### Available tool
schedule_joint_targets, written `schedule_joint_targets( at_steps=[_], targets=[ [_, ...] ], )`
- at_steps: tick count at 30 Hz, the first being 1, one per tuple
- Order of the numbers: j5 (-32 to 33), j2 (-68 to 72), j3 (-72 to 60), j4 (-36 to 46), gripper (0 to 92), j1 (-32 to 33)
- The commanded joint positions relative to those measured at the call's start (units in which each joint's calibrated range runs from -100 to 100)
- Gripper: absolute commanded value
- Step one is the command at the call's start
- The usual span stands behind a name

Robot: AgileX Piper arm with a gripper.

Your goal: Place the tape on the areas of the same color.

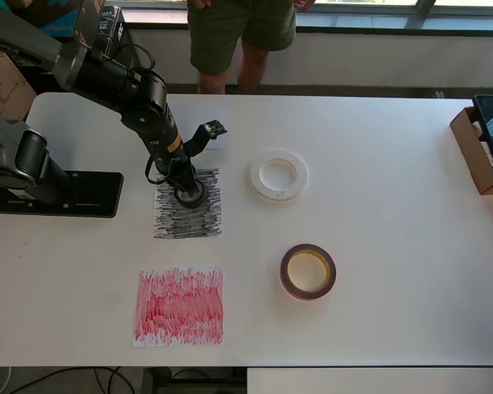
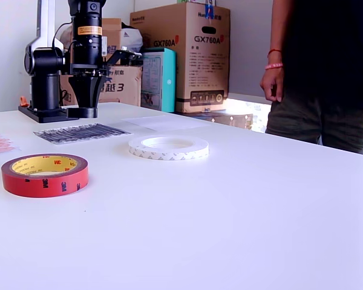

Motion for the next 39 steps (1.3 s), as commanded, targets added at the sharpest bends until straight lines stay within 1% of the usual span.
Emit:
schedule_joint_targets(
  at_steps=[1,3,5,14,19,21,24,26,30,32,35,39],
  targets=[
    [0.26,0.73,0.33,0.24,0.2,-0.28],
    [0.18,0.73,0.33,0.24,0.5,-0.52],
    [0.26,0.73,0.51,0.24,3.3,-0.60],
    [-0.15,0.82,0.87,0.24,31.7,-0.60],
    [-0.15,0.82,0.87,0.24,42.2,-0.60],
    [0.02,0.82,0.87,0.24,43.9,-0.60],
    [0.43,-0.02,-0.76,1.17,44.2,-1.15],
    [0.43,-0.12,-4.49,3.46,44.3,-2.26],
    [0.59,0.91,-18.39,12.97,44.4,-4.78],
    [0.67,2.04,-24.84,16.19,44.4,-5.49],
    [1.33,6.34,-33.56,18.23,44.5,-6.83],
    [3.78,13.73,-43.47,18.31,44.5,-9.36]
  ],
)
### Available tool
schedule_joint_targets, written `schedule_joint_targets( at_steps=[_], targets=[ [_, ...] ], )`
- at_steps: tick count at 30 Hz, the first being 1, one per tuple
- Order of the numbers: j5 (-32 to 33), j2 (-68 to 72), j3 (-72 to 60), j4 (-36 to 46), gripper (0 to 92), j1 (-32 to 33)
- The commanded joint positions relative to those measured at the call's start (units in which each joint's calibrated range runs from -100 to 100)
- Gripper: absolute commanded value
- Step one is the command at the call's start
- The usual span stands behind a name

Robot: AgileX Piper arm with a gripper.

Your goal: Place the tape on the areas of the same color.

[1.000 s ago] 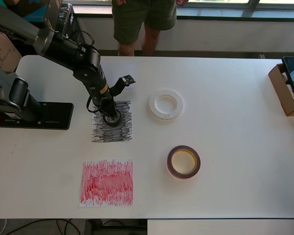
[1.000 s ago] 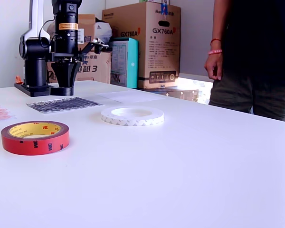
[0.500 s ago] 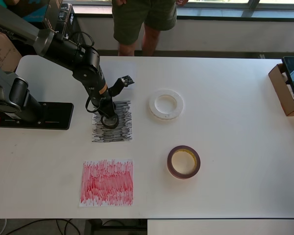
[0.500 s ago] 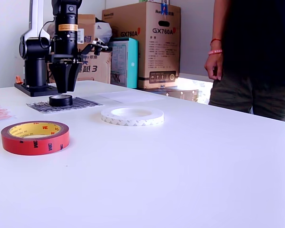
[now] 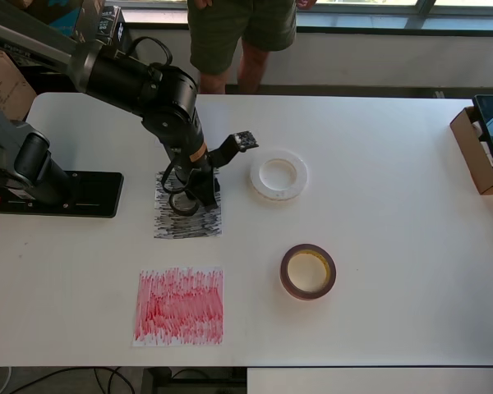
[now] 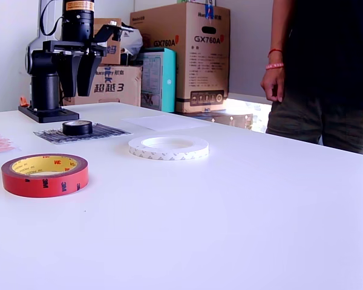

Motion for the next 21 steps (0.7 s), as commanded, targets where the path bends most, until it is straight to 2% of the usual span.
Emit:
schedule_joint_targets(
  at_steps=[1,13,21],
  targets=[
    [1.99,8.29,-24.54,1.41,44.5,-2.56],
    [1.74,25.41,-45.25,1.41,44.6,-7.45],
    [0.02,29.90,-48.62,1.41,44.8,-8.79]
  ],
)
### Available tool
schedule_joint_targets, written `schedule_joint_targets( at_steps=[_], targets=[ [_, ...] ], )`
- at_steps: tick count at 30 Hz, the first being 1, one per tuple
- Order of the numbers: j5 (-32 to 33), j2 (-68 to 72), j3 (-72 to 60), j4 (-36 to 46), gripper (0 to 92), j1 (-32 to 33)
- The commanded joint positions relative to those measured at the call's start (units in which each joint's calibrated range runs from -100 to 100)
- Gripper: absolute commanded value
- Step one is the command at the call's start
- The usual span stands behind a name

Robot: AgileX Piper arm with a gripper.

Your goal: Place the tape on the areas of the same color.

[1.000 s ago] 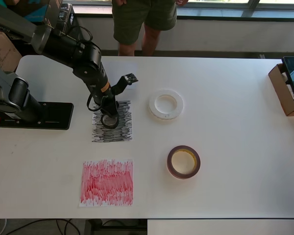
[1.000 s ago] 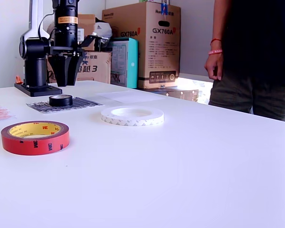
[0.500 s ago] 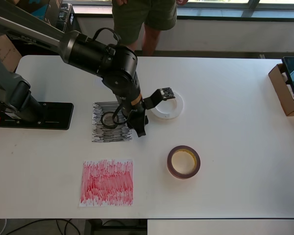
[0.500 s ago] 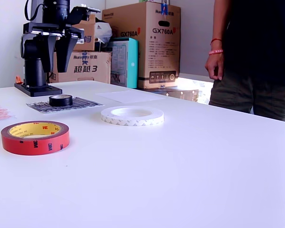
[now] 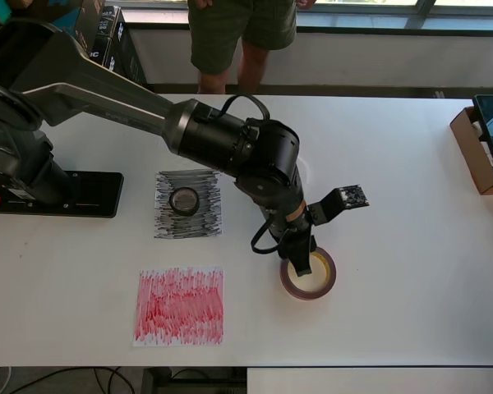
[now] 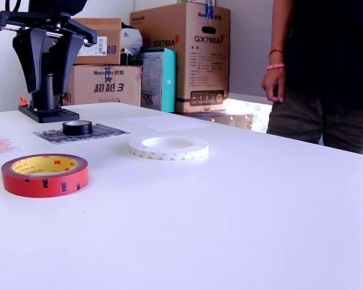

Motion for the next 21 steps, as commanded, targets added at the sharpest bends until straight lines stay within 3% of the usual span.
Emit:
schedule_joint_targets(
  at_steps=[1,8,21],
  targets=[
    [-1.77,2.25,-4.63,-0.62,46.0,-0.24],
    [-3.41,2.62,-4.63,-0.62,65.8,-0.08],
    [-4.31,12.07,-4.63,-0.79,66.1,0.47]
  ],
)
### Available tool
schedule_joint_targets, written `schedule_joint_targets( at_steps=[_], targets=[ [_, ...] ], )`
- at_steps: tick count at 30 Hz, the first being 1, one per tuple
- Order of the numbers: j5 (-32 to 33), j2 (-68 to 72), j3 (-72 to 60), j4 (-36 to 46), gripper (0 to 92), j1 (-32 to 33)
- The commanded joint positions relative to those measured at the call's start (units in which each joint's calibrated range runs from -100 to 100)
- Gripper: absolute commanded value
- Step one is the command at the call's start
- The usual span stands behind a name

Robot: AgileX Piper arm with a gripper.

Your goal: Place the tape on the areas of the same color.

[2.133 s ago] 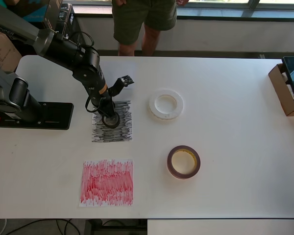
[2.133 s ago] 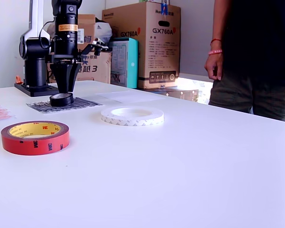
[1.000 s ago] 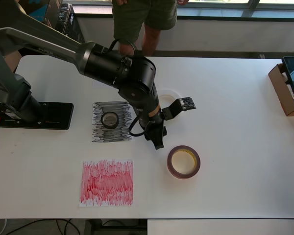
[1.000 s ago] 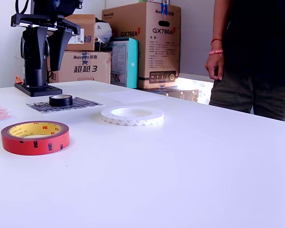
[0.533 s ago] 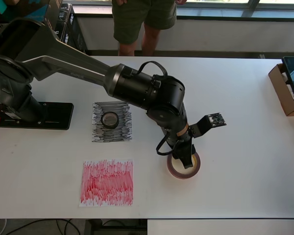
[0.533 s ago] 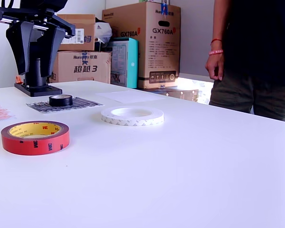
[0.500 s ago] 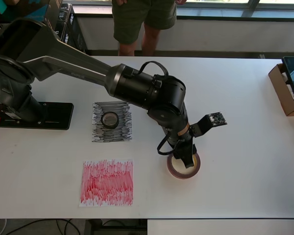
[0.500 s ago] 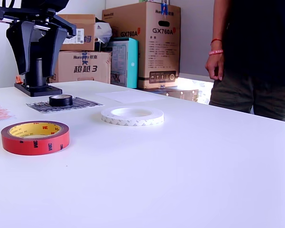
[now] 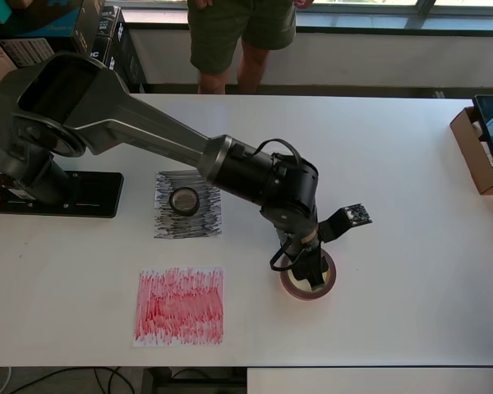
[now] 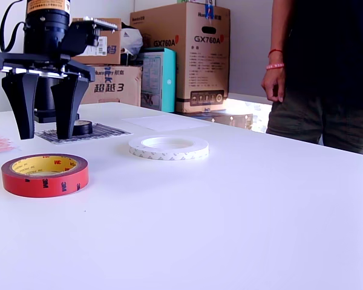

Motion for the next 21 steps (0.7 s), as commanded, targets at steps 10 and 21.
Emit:
schedule_joint_targets(
  at_steps=[10,21],
  targets=[
    [0.12,4.04,0.10,0.93,66.1,1.41],
    [-0.04,5.73,0.73,0.93,55.8,1.41]
  ],
)
